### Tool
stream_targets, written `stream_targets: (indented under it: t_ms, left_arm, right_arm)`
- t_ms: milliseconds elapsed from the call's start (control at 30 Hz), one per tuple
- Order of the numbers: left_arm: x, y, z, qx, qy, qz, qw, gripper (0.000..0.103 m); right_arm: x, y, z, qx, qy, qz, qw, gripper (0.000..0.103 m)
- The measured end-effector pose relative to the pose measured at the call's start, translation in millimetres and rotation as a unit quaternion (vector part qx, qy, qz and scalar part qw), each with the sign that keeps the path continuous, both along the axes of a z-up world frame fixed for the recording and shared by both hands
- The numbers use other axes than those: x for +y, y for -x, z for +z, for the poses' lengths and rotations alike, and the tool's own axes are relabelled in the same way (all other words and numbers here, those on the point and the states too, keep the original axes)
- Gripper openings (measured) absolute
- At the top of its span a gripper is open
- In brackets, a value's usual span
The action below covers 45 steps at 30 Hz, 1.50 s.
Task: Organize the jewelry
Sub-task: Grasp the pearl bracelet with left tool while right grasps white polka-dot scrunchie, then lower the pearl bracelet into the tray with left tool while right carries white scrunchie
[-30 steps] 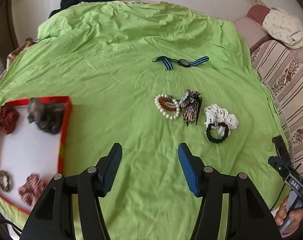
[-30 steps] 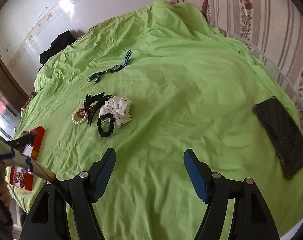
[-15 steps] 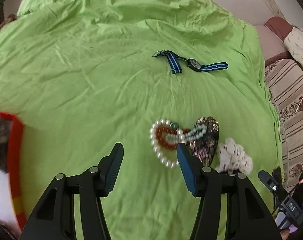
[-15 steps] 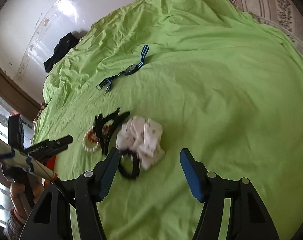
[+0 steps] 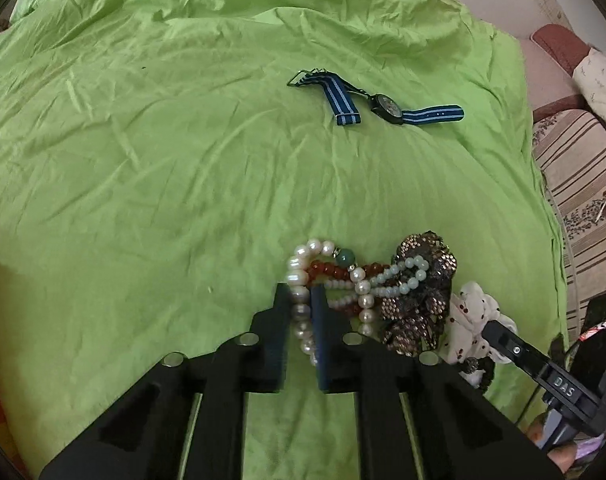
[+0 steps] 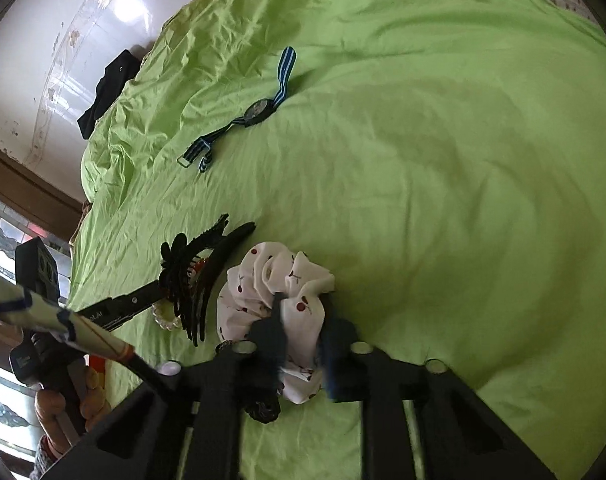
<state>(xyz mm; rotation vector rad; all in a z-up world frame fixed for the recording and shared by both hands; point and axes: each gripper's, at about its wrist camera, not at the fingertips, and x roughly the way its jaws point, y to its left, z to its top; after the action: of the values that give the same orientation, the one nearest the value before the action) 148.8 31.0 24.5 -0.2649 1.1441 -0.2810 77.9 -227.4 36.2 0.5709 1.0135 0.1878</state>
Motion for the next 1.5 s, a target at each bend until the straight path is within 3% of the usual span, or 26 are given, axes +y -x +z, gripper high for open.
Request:
stream_targets:
  t_ms: [233,467,700,1067,1500]
  left_arm:
    - [-0.2,32.6,33.3,-0.026,0.001,-0.007,0.9996,0.009]
    - [-1.8,86.9,100.0,-0.078,0.007,-0.034,0.9964,0.009]
    - [8.6,138.9,143.6,-0.115,-0.003,-0.036,0.9927,0.009]
    - [38.4,202.7,179.9,-0.159,-0.037,-0.035,0.986,0.01]
    - [136.2,226.9,185.9,-0.165,-0.101,0.03,0.9806,0.01]
  right_arm:
    - [-4.9,21.1,28.5,-0.029,0.001,-0.015,0.999,0.01]
    - [-10.4,57.3,87.1,-0.08,0.028,-0.03,0.996,0.01]
    - [-2.0,103.2,128.8,-0.114,0.057,-0.03,0.991,0.01]
    - [25.8,154.4,150.4,-0.128,0.075,-0.006,0.989,0.01]
    - [109.1,148.0,153.9,-0.132,0.082,0.072,0.985,0.01]
